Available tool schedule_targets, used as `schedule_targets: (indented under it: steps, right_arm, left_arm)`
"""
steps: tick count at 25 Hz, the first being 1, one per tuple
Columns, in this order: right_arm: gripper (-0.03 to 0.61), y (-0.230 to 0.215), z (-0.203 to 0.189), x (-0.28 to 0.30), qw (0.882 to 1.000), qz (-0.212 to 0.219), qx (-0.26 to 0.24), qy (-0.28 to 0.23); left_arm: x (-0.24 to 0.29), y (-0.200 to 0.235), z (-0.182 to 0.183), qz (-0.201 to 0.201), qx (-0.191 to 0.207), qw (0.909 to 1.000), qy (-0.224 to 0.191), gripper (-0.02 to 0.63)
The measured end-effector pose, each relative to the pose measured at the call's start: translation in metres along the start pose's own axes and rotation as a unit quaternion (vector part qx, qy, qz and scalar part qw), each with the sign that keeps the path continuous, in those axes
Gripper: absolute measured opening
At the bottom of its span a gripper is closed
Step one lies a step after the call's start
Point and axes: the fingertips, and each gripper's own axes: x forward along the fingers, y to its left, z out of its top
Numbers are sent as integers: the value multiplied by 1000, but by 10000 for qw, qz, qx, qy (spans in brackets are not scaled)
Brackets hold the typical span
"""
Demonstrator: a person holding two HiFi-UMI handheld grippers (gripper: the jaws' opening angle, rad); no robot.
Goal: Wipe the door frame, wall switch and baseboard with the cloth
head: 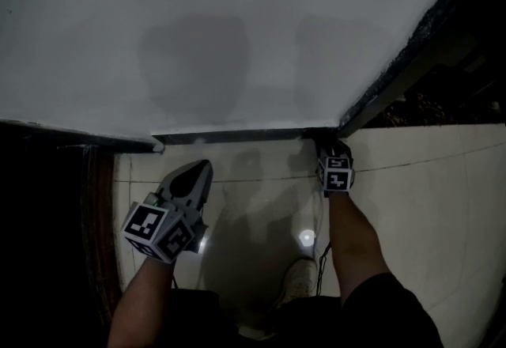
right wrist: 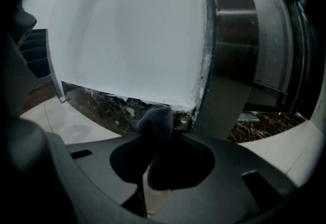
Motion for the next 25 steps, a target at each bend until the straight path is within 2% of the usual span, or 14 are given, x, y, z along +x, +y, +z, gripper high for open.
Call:
schedule_targets:
  steps: [9, 11, 13, 16, 18, 20, 21, 24, 25]
  right_arm:
    - [83, -26, 1, -9, 9991, -409, 114, 58]
    - [81, -19, 6, -15, 9995, -273, -163, 25]
    - [81, -6, 17, -29, 9976, -4, -697, -38]
    - [81, 20, 44, -82, 9916, 551, -1164, -131]
    - [81, 42, 81, -141, 9887, 922, -1140, -305]
    - [81, 62, 133, -205, 9869, 1169, -944, -586]
    - [81, 65, 161, -238, 9870, 1194, -781, -735]
    - [81, 58, 245, -329, 9879, 1049, -108, -1138]
    - [81, 55, 277, -356, 9867, 1003, 115, -1274]
  left_arm:
    - [-12, 17, 7, 119, -86, 9998, -154, 2]
    - [-23, 25, 10, 172, -54, 9997, -168, 2]
    - [-37, 32, 17, 251, 82, 9993, -271, 2]
    - [-74, 43, 32, 557, 59, 9969, -556, 2]
    - [-112, 55, 45, 1047, -62, 9928, -574, 2]
    - [-147, 61, 75, 1447, -131, 9887, -358, 2]
    - [-164, 57, 101, 1504, -262, 9877, -338, 2]
    - [-215, 29, 201, 1344, -877, 9843, -739, 2]
    - [-230, 19, 235, 1315, -886, 9840, -818, 2]
